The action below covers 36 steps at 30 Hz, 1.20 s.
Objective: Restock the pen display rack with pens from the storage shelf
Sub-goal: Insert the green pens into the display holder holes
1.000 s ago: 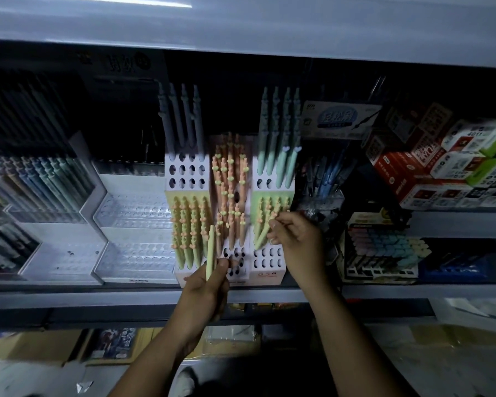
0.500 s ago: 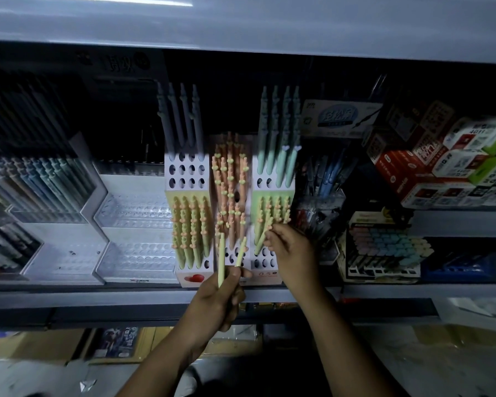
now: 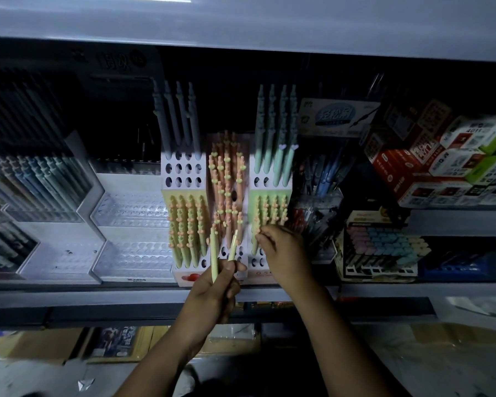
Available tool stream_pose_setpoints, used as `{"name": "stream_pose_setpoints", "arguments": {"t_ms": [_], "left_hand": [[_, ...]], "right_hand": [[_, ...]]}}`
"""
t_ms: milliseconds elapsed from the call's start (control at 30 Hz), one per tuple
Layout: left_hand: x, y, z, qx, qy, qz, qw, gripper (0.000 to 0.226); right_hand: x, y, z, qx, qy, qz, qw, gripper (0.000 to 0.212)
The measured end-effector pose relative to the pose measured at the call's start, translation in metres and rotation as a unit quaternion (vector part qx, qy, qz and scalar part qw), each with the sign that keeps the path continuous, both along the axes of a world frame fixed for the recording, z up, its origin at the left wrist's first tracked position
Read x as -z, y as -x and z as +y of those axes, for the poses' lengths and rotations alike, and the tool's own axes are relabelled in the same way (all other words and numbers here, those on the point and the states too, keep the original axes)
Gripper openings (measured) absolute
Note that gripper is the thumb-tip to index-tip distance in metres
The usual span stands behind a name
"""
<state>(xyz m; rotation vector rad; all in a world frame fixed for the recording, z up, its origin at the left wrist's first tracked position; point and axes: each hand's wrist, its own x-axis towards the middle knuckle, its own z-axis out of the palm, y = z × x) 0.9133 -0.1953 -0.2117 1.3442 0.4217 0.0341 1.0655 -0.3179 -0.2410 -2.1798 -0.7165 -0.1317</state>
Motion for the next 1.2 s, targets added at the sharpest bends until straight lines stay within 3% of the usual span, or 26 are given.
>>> {"name": "stream_pose_setpoints", "arguments": {"t_ms": [233, 433, 633, 700, 933, 1200], "left_hand": [[-0.006, 0.002, -0.002, -0.002, -0.002, 0.000, 1.000, 0.045], [-0.004, 0.005, 0.004, -0.022, 0.001, -0.015, 1.000, 0.036], [-0.001, 0.011, 0.009, -0.031, -0.012, -0.010, 0.999, 0.039], [-0.002, 0.014, 0.011, -0.035, -0.013, -0.006, 0.999, 0.036], [0.007, 0.030, 0.024, -0.043, -0.011, 0.021, 0.999, 0.044], [0.024, 0.046, 0.059, -0.127, -0.004, 0.019, 0.992, 0.028]], "right_hand": [[0.004, 0.005, -0.003, 0.001, -0.001, 0.020, 1.000, 0.013], [0.006, 0.020, 0.000, 0.054, -0.041, 0.190, 0.979, 0.039], [-0.037, 0.049, 0.019, -0.095, -0.218, 0.352, 0.905, 0.014], [-0.042, 0.052, 0.023, -0.113, -0.222, 0.372, 0.894, 0.010], [-0.039, 0.055, 0.036, -0.132, -0.143, 0.375, 0.906, 0.004], [-0.036, 0.043, 0.056, -0.058, -0.272, 0.301, 0.912, 0.014]]}}
